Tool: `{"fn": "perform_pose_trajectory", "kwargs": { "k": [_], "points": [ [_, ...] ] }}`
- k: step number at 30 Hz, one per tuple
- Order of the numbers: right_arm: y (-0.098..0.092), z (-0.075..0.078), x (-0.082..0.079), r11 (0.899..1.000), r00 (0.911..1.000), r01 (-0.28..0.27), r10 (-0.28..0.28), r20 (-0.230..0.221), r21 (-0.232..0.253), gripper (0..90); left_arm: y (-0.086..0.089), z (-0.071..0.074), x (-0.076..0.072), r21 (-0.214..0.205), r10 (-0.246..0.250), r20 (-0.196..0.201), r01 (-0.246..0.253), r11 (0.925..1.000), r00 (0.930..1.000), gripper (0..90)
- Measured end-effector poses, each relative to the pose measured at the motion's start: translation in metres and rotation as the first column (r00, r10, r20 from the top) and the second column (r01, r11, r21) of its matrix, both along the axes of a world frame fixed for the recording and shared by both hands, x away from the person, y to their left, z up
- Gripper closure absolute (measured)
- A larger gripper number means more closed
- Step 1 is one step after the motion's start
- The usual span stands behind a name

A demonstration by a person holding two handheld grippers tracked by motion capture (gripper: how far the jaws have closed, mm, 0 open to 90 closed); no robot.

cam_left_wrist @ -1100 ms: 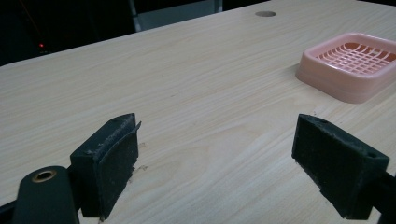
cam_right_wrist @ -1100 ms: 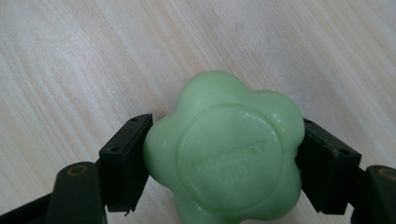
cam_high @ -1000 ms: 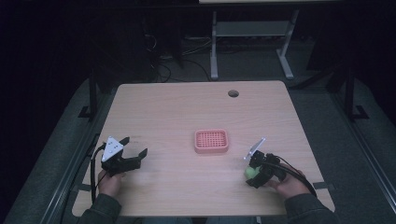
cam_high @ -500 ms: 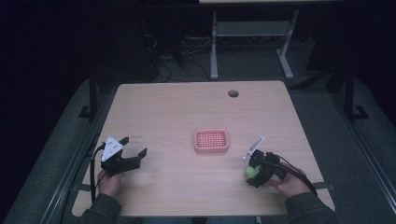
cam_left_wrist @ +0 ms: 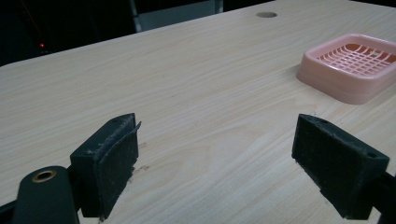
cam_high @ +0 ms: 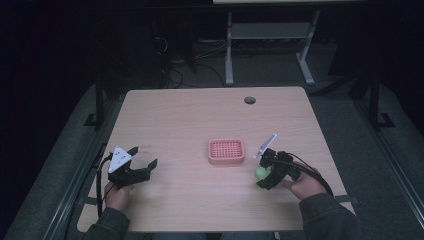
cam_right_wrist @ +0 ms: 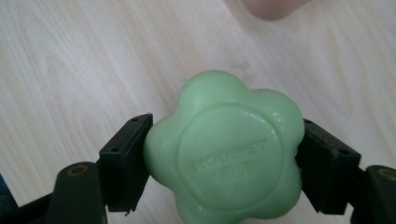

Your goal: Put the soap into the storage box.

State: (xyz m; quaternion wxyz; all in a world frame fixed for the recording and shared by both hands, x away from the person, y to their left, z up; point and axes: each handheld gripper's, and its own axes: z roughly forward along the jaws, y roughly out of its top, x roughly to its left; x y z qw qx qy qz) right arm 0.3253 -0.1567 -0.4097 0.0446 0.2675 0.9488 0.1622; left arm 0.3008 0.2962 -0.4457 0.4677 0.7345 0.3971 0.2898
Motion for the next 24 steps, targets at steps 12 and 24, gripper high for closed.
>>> {"fn": "perform_pose_trajectory", "kwargs": {
  "k": [12, 24],
  "points": [
    [0.019, 0.019, 0.022, 0.999, 0.9993, -0.037, 0.037, 0.009, 0.000, 26.2, 0.001, 0.000, 0.000, 0.001, 0.002, -0.002, -0.002, 1.0000, 1.0000, 14.2],
    [0.030, 0.024, 0.034, 0.999, 0.9986, -0.052, 0.052, 0.003, -0.001, 26.1, 0.001, 0.000, 0.001, -0.002, 0.004, -0.003, -0.004, 1.0000, 1.0000, 14.2]
  ]
}}
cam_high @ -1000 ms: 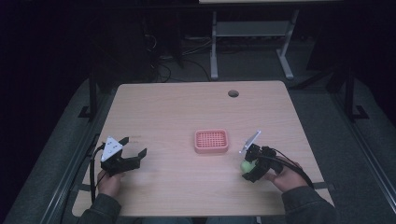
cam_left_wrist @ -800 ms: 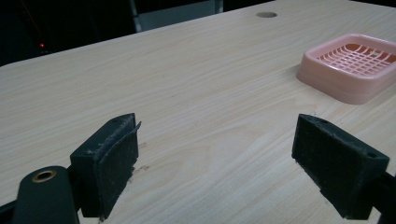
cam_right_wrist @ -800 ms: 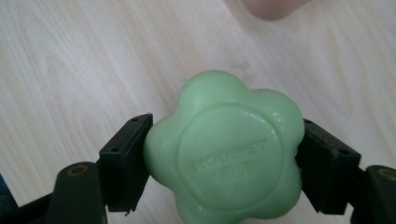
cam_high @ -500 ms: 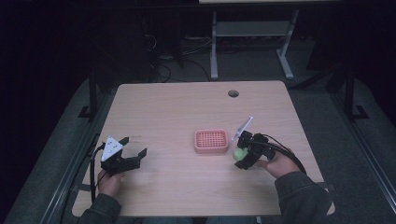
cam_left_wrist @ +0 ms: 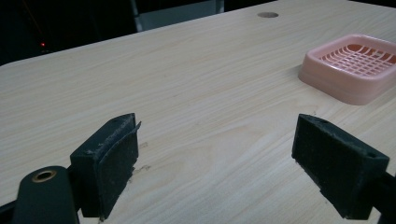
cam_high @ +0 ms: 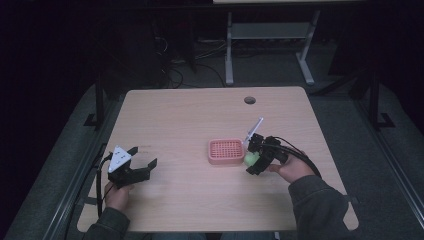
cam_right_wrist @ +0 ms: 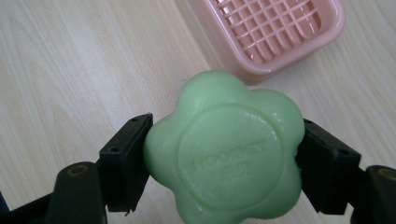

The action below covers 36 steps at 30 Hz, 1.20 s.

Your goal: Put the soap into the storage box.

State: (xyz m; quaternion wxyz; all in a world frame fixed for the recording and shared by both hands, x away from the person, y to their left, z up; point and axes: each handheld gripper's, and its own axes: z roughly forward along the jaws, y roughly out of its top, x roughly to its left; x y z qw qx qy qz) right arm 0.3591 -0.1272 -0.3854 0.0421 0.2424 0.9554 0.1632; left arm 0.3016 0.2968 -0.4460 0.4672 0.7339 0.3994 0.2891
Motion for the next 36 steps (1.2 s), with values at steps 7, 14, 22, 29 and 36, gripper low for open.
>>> {"fn": "perform_pose_trajectory", "kwargs": {
  "k": [7, 14, 22, 29, 36],
  "points": [
    [0.007, 0.004, 0.006, 1.000, 1.0000, -0.008, 0.008, 0.001, -0.003, 26.1, 0.000, 0.000, 0.000, 0.002, -0.001, -0.002, 0.001, 1.0000, 1.0000, 14.2],
    [0.015, 0.007, 0.013, 1.000, 0.9998, -0.021, 0.021, 0.000, -0.008, 26.1, 0.000, 0.000, 0.000, 0.000, -0.001, -0.003, 0.001, 1.0000, 1.0000, 14.2],
    [0.021, 0.009, 0.019, 1.000, 0.9997, -0.022, 0.022, -0.007, -0.002, 26.1, 0.000, 0.000, 0.000, -0.005, 0.002, -0.001, -0.002, 1.0000, 1.0000, 14.2],
    [0.026, 0.014, 0.025, 0.999, 0.9995, -0.032, 0.032, 0.004, 0.005, 26.1, 0.000, 0.000, 0.001, -0.008, 0.004, -0.001, -0.004, 1.0000, 1.0000, 14.2],
    [0.033, 0.017, 0.032, 0.999, 0.9993, -0.036, 0.036, 0.005, 0.016, 26.1, 0.000, 0.000, 0.001, -0.006, 0.005, -0.001, -0.005, 1.0000, 1.0000, 14.2]
  ]
}}
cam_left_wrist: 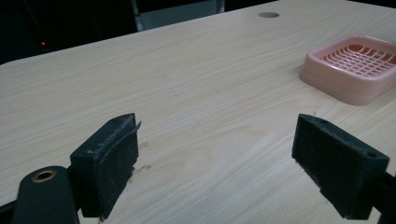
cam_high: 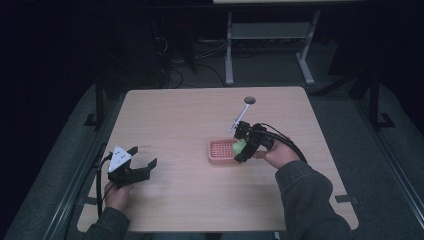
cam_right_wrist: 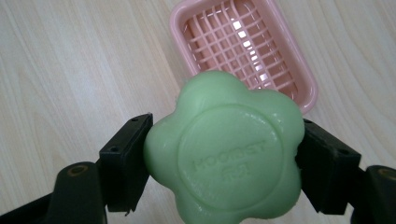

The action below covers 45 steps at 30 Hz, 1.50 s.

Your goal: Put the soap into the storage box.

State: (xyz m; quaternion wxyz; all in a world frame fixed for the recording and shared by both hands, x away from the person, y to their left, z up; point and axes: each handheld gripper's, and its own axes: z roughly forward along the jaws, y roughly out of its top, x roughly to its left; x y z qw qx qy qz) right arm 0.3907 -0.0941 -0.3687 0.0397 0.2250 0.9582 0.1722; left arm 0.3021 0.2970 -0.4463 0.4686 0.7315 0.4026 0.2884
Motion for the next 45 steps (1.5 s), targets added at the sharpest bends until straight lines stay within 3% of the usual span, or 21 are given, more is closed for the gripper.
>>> {"fn": "perform_pose_trajectory", "kwargs": {
  "k": [16, 45],
  "points": [
    [0.019, 0.008, 0.017, 1.000, 0.9999, -0.012, 0.012, 0.005, 0.001, 26.1, 0.000, 0.000, 0.000, -0.004, -0.001, 0.000, 0.001, 1.0000, 1.0000, 14.2],
    [0.044, -0.022, 0.043, 1.000, 0.9994, 0.010, -0.010, -0.033, -0.012, 26.0, 0.000, 0.000, 0.001, -0.005, -0.005, -0.006, 0.005, 1.0000, 1.0000, 14.3]
  ]
}}
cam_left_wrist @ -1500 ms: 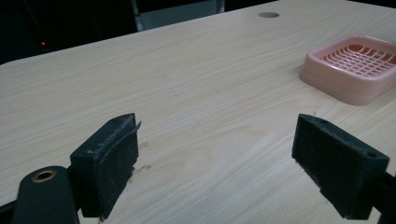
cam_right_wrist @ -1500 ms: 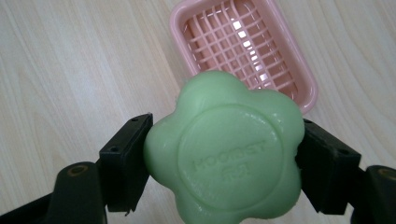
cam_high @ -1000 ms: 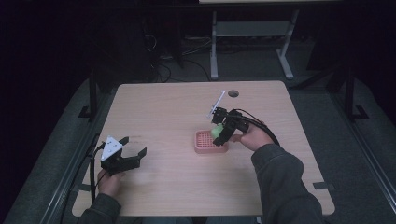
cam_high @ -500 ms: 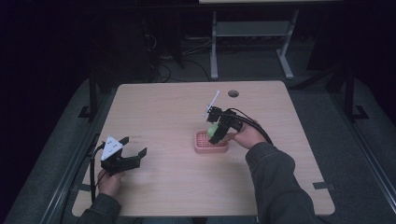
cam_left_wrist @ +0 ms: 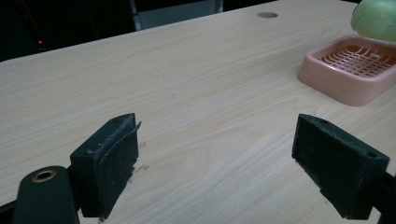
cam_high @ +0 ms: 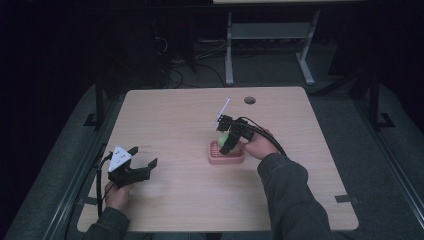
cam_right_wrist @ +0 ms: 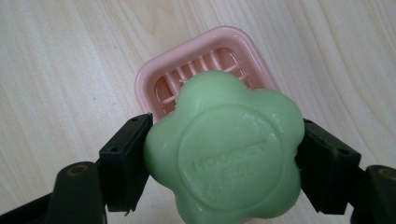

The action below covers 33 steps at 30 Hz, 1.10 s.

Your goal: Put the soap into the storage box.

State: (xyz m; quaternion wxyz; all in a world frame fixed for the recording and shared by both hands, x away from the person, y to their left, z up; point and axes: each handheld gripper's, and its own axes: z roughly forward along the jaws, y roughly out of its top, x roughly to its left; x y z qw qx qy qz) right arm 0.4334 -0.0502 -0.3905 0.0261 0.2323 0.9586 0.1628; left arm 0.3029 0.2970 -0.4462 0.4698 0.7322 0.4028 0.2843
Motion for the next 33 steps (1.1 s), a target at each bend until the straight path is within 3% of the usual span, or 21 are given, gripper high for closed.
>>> {"fn": "perform_pose_trajectory", "kwargs": {
  "k": [33],
  "points": [
    [0.003, -0.023, 0.012, 0.999, 0.9974, 0.045, -0.046, -0.056, -0.021, 25.8, 0.001, 0.000, 0.000, -0.001, 0.002, 0.001, -0.002, 1.0000, 1.0000, 14.2]
  ]
}}
